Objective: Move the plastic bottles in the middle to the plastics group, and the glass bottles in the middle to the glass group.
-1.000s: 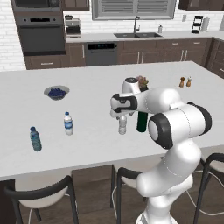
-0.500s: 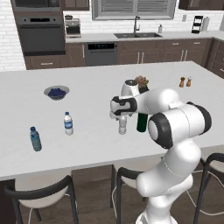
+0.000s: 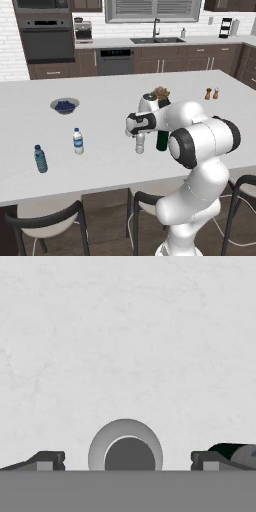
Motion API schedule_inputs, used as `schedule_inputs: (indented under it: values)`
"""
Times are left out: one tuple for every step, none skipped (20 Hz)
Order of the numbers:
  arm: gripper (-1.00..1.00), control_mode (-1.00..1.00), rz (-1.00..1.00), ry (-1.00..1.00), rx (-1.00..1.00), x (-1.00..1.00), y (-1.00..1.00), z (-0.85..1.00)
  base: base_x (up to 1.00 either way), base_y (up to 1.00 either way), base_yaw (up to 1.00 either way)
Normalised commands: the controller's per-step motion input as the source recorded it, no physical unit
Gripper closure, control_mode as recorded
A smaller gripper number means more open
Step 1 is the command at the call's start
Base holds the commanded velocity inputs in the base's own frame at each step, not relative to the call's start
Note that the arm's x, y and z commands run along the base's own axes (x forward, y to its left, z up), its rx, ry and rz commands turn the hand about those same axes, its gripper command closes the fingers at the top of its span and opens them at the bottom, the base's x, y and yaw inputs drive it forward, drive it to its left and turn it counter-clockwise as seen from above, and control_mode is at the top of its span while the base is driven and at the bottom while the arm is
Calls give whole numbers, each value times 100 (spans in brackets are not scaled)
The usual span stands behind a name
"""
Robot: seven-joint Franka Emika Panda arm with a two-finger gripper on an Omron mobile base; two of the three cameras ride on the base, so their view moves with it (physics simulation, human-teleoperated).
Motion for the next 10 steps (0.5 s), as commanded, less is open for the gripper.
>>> schedule_inputs:
  values:
    - [-100, -100, 0, 0, 0, 0, 0, 0, 0, 0, 0]
    - [-100, -100, 0, 0, 0, 0, 0, 0, 0, 0, 0]
    - [-100, -100, 0, 0, 0, 0, 0, 0, 0, 0, 0]
    - [-100, -100, 0, 0, 0, 0, 0, 0, 0, 0, 0]
    - [-100, -100, 0, 0, 0, 0, 0, 0, 0, 0, 0]
    - [100, -100, 0, 0, 0, 0, 0, 0, 0, 0, 0]
    - [100, -100, 0, 0, 0, 0, 0, 0, 0, 0, 0]
    - [100, -100, 0, 0, 0, 0, 0, 0, 0, 0, 0]
    - [100, -100, 0, 0, 0, 0, 0, 0, 0, 0, 0]
    - [100, -100, 0, 0, 0, 0, 0, 0, 0, 0, 0]
